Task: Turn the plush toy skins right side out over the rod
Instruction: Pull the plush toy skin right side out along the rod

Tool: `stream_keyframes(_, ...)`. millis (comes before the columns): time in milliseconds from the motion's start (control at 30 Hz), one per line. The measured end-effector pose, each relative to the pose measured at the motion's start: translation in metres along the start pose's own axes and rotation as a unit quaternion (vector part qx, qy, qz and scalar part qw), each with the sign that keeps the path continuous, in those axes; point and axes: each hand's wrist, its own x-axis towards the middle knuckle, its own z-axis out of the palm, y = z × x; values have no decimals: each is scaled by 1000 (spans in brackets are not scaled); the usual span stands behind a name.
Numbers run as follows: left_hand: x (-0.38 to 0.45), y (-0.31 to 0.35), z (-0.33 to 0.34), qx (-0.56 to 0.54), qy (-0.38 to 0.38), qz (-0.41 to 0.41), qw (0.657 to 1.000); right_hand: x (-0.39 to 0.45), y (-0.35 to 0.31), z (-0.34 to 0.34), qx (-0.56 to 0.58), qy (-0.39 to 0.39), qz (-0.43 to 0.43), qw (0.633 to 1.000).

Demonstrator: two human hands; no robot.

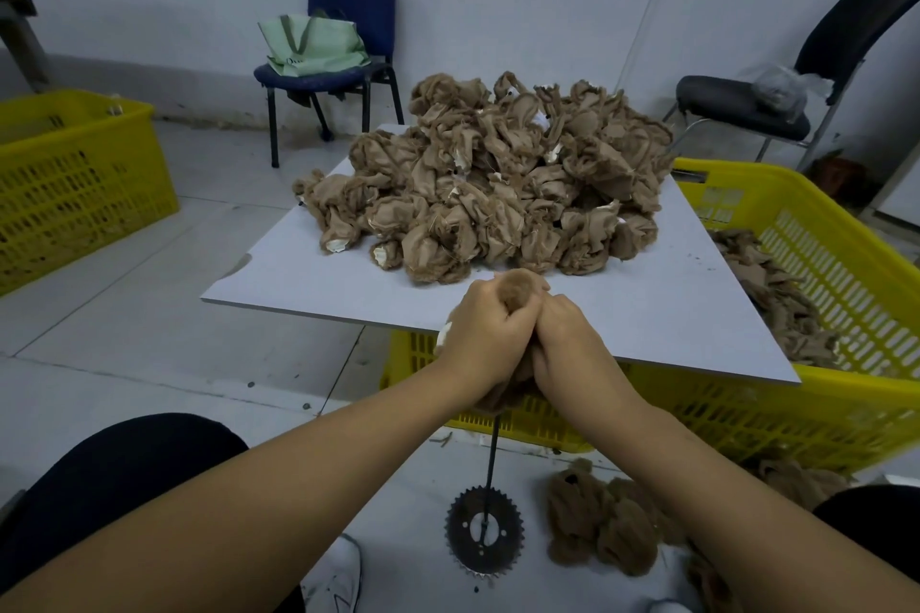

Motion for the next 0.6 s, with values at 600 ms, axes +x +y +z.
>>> stream_keyframes(600, 17, 42, -22, 323, 0, 36, 946, 4, -9, -10, -96, 15, 47, 994)
